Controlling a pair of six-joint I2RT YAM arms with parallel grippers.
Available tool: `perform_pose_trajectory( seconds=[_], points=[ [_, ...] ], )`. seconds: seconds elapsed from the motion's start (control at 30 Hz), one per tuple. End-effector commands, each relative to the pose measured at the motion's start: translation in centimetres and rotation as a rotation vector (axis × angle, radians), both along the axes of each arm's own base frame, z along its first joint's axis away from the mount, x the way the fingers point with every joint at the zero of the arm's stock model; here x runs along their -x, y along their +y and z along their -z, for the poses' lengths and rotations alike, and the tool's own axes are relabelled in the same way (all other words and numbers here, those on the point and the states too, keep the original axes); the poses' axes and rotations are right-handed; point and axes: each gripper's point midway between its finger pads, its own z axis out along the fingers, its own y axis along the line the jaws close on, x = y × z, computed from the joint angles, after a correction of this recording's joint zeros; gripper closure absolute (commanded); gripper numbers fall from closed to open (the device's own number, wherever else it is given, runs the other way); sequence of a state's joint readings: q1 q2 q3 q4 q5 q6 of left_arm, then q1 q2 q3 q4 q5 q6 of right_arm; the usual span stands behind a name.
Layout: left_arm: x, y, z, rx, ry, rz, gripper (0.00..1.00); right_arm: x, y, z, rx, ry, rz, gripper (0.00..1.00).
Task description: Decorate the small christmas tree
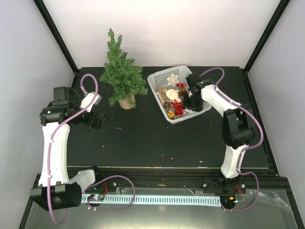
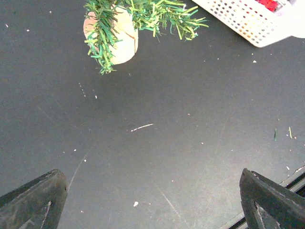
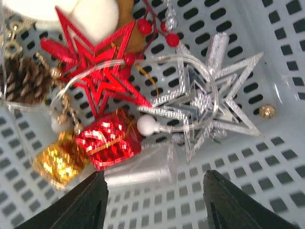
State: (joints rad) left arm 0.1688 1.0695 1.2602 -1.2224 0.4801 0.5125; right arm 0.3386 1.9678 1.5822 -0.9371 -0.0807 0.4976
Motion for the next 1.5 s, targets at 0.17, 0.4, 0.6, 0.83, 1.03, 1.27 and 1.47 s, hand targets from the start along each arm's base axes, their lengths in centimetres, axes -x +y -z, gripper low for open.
perform_pose_trajectory(
  seconds=[0.17,0.4,0.6,0.83,1.03,1.27,1.47],
  points=[
    [-0.5,0.1,0.7,0.000,0.017,-0.009,0.01,8.9,0.8,-2.8,-0.103,-0.035,-0.048,0.43],
    [-1.0,0.1,0.9,0.004,0.017,-0.012,0.01,9.6,1.0,-2.9,-0.015,-0.065,-0.094,0.40],
    [-1.1,0.3,1.3,-0.008,0.018,-0.012,0.01,6.7,2.3,-3.0,-0.009,-0.094,-0.130,0.40],
    [-0.8,0.4,1.8,-0.020,0.035,-0.014,0.01,3.8,5.1,-3.4,-0.081,-0.108,-0.170,0.46],
    [-0.8,0.4,1.9,-0.024,0.045,-0.012,0.01,3.0,7.3,-2.6,-0.172,-0.075,-0.189,0.55],
    [-1.0,0.3,1.9,-0.029,0.052,-0.006,0.01,2.8,8.7,-1.2,-0.209,-0.048,-0.198,0.59],
    [-1.1,0.3,1.8,-0.036,0.053,-0.006,0.01,2.6,9.0,0.3,-0.208,-0.025,-0.197,0.63]
  ],
)
